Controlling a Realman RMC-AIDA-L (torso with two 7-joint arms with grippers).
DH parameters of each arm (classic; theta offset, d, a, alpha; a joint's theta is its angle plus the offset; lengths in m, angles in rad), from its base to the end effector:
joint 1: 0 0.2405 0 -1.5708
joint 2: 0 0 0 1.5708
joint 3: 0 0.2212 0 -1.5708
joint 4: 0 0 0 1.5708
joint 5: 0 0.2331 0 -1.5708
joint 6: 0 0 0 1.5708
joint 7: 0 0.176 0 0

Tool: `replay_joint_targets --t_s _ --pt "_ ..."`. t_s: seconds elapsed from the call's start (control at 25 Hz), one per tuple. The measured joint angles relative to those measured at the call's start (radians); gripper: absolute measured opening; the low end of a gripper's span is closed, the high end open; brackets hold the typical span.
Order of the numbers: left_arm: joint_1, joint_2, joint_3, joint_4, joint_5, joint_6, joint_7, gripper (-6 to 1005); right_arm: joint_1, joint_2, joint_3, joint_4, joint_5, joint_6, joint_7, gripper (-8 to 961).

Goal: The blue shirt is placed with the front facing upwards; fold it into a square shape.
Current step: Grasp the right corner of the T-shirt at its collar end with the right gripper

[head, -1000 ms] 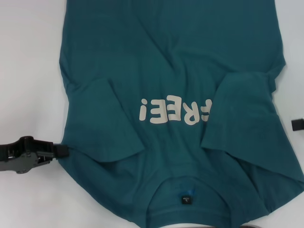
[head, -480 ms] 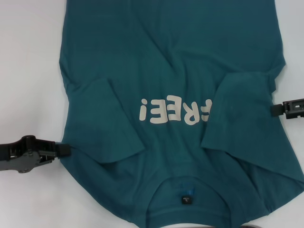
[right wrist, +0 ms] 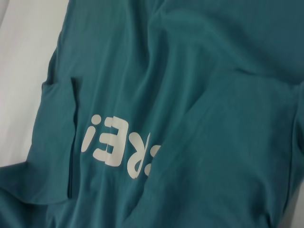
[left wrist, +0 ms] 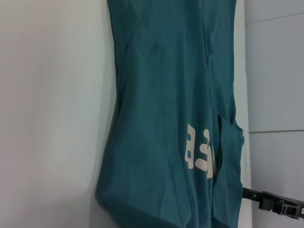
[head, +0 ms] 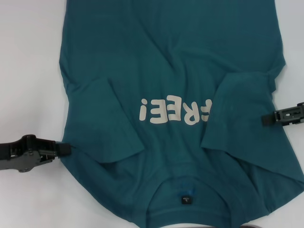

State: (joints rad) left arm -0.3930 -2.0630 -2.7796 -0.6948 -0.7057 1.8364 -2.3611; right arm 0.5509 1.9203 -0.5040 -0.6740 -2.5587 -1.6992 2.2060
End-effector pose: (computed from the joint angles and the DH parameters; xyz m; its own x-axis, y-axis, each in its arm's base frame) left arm -0.3134 0.2492 0.0114 -0.1138 0.9727 0.2021 0.9465 0.0444 0.3195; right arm 0.3241 0.3078 0.0481 0.2476 -0.9578 -0.1460 -0.9689 -0.2441 -0.0419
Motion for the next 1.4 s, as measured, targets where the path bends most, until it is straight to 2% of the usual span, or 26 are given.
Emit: replay_joint_targets --t_s 0.64,0.88,1.4 --pt "0.002 0.000 -0.001 0.000 0.000 -0.010 0.001 49 0.006 0.007 -0.042 0.029 0.000 0.006 0.016 933" --pt "0.001 0.000 -0.002 0.000 0.000 -0.010 0.002 49 0.008 -0.002 -0.042 0.067 0.001 -0.003 0.017 933" --pt "0.007 0.000 -0.002 0.001 0.000 -0.010 0.004 49 -0.010 -0.004 -0.047 0.068 0.000 -0.064 0.003 933"
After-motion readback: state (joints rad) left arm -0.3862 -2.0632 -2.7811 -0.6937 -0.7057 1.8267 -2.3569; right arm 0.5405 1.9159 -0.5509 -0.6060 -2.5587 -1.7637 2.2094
